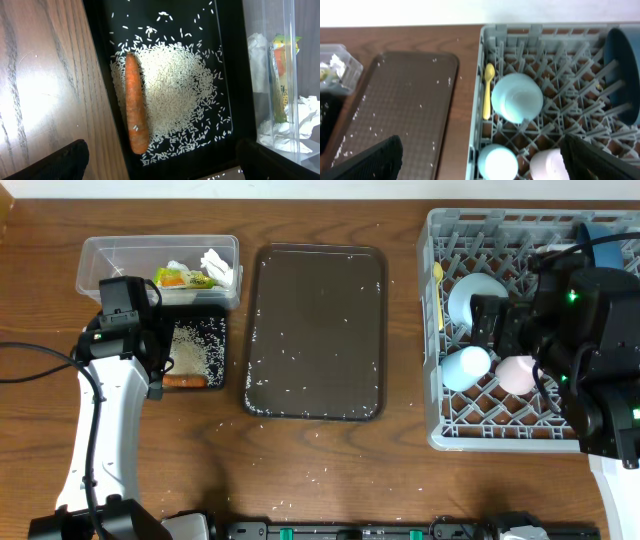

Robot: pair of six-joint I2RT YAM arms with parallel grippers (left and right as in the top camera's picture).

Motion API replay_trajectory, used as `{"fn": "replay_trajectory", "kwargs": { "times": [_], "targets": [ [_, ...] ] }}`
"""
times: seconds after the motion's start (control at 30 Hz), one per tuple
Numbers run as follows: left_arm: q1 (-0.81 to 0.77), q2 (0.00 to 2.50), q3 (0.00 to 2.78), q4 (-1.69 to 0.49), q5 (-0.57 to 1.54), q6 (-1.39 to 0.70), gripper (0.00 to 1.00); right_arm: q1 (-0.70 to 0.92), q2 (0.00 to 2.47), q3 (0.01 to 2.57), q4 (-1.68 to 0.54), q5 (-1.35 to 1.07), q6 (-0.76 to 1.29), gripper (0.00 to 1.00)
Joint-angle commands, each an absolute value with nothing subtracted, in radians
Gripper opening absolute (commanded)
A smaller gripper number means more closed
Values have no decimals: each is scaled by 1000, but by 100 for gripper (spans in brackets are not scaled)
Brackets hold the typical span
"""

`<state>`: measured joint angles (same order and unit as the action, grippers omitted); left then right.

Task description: Sort waste into correct bins and load items into the dishwasher rack

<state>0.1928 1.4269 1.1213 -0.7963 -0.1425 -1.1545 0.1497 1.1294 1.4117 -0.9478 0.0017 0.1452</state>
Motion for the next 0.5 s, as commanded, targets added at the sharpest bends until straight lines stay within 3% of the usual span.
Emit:
{"fn": "replay_trajectory", "kwargs": {
  "times": [0.0,0.47],
  "targets": [
    [197,1429,1134,-799,-166,-1152,96,151,1131,1412,-969,54,123,99],
    [197,1429,1134,-799,-166,-1152,97,151,1116,1378,-936,117,69,99]
  ]
}}
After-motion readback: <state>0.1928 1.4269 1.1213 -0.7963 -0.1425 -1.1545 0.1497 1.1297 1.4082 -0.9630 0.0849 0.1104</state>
